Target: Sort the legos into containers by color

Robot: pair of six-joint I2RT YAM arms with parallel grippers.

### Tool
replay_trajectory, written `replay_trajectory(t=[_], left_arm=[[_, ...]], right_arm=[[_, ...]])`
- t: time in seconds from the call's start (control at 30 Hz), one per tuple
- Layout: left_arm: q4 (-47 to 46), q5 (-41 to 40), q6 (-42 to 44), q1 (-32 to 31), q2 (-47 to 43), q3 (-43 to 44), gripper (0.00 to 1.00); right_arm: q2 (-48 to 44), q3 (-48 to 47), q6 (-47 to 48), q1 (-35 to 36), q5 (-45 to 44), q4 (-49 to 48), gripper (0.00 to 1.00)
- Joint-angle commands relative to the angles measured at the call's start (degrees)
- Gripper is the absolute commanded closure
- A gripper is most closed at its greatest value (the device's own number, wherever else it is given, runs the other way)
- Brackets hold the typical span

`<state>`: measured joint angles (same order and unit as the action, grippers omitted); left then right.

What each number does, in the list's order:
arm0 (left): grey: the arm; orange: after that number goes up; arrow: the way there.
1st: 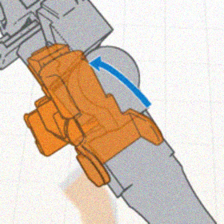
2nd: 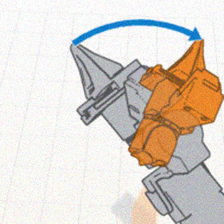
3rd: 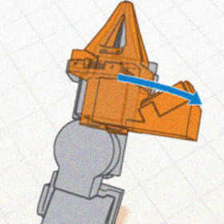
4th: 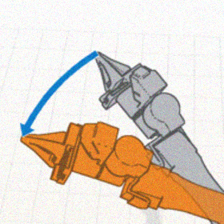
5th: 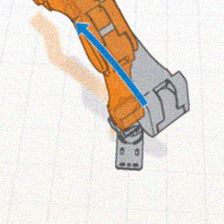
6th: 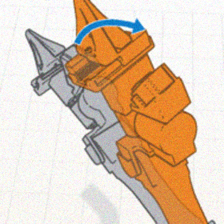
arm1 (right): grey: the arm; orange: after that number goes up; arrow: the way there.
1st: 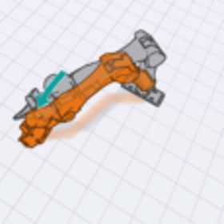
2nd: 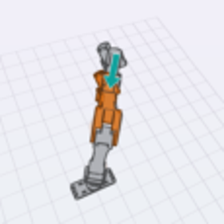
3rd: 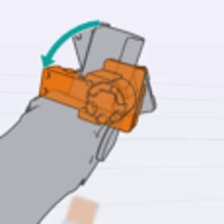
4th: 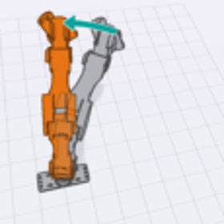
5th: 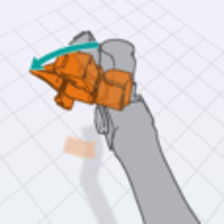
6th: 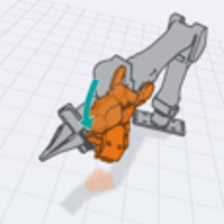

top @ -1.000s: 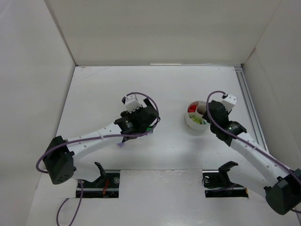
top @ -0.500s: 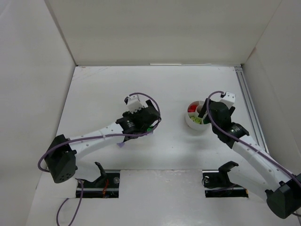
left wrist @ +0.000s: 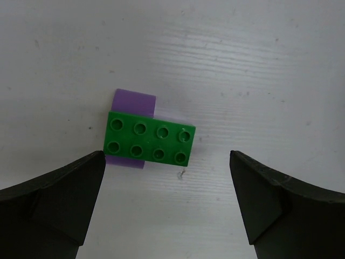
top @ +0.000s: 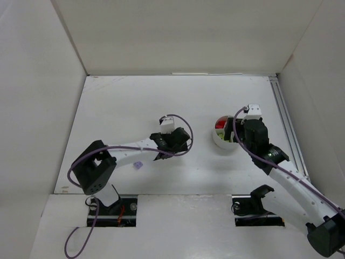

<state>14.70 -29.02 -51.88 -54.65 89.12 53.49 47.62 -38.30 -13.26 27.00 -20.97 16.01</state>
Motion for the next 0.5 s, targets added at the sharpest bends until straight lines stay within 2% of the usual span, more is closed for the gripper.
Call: replay_trajectory(t=[0.0, 0.2, 0.47], left_arm=[[1.9, -1.0, -0.1, 0.1, 1.4, 2.3, 0.01], [4.0, -4.5, -1.6, 0.6, 3.5, 1.8, 0.03], [4.0, -6.3, -2.6, 0.6, 8.1, 4.0, 0.24]], right_arm=[[-0.7, 0.1, 1.9, -0.2, 2.2, -1.9, 0.09], [-1.2, 0.7, 1.3, -0.2, 1.6, -0.7, 0.1], [-1.7, 1.2, -0.5, -0.2, 1.6, -0.2, 0.1]])
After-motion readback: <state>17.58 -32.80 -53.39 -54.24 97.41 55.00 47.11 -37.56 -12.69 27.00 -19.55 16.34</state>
